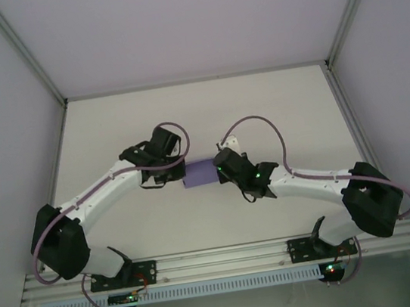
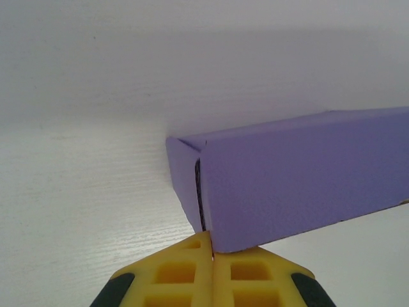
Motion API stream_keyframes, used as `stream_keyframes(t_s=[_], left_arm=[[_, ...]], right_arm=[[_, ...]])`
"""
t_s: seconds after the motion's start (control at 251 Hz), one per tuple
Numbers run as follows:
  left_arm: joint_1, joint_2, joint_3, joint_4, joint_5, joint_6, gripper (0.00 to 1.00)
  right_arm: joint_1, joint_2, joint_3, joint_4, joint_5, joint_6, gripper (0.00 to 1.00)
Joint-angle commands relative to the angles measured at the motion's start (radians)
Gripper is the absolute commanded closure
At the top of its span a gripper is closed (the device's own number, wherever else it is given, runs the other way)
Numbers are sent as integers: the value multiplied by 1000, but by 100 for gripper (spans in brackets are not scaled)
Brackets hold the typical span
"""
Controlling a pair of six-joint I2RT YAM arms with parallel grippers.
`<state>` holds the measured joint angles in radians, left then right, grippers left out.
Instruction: Assemble paper box
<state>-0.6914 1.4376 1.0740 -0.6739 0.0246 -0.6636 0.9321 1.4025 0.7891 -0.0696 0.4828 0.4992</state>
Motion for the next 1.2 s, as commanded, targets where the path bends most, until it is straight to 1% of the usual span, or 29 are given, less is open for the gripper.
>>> stream_keyframes(t_s=[0.0, 0.08, 0.136, 0.196, 0.243, 0.303, 0.339, 0.407, 0.475, 0.507, 0.595, 0.631, 0.75, 0.882, 0.966, 1.05, 1.125, 1.197], left_arm=[[-13, 1, -67, -35, -30, 9, 100], [-13, -5, -85, -21, -46, 7, 100], [-12, -2, -89, -10, -51, 5, 100], [-12, 3, -88, 1, -51, 1, 100], [-12, 7, -83, 3, -52, -1, 100], [-12, 6, -83, 3, -52, -1, 100], [-12, 5, -84, 5, -51, -1, 100], [-12, 1, -86, 5, -48, -1, 100], [-12, -2, -87, 9, -47, 1, 100], [-13, -2, -85, 12, -46, 1, 100], [-13, -2, -84, 22, -41, 3, 100], [-13, -2, -83, 23, -38, 6, 100], [-13, -3, -78, 26, -36, 16, 100], [-13, 0, -71, 29, -34, 22, 100], [-12, 4, -68, 33, -34, 24, 100], [-13, 6, -62, 30, -31, 27, 100], [-12, 5, -55, 28, -31, 31, 100], [-12, -1, -44, 27, -29, 38, 98]], right_arm=[[-3, 10, -78, -49, -55, -25, 98], [-7, 4, -107, -1, -100, -68, 98], [-13, -6, -117, 21, -139, -94, 95], [-21, -19, -120, 31, -173, -112, 90], [-27, -37, -120, 33, -191, -126, 82], [-37, -68, -117, 34, -220, -152, 79], [-45, -91, -115, 33, -243, -166, 75], [-73, -134, -100, 19, -315, -182, 63], [-101, -171, -75, -5, -397, -195, 44], [-112, -184, -64, -13, -421, -196, 37], [-136, -211, -39, -19, -452, -197, 19], [-145, -218, -28, -22, -442, -196, 16], [-199, -219, 7, -17, -421, -151, 13], [-264, -168, 53, -11, -482, -106, 15], [-281, -114, 88, -33, -520, -83, 19], [-292, -61, 111, -56, -541, -55, 25], [-299, -30, 104, -64, -547, -31, 31], [-302, -13, 78, -61, -544, -8, 35]])
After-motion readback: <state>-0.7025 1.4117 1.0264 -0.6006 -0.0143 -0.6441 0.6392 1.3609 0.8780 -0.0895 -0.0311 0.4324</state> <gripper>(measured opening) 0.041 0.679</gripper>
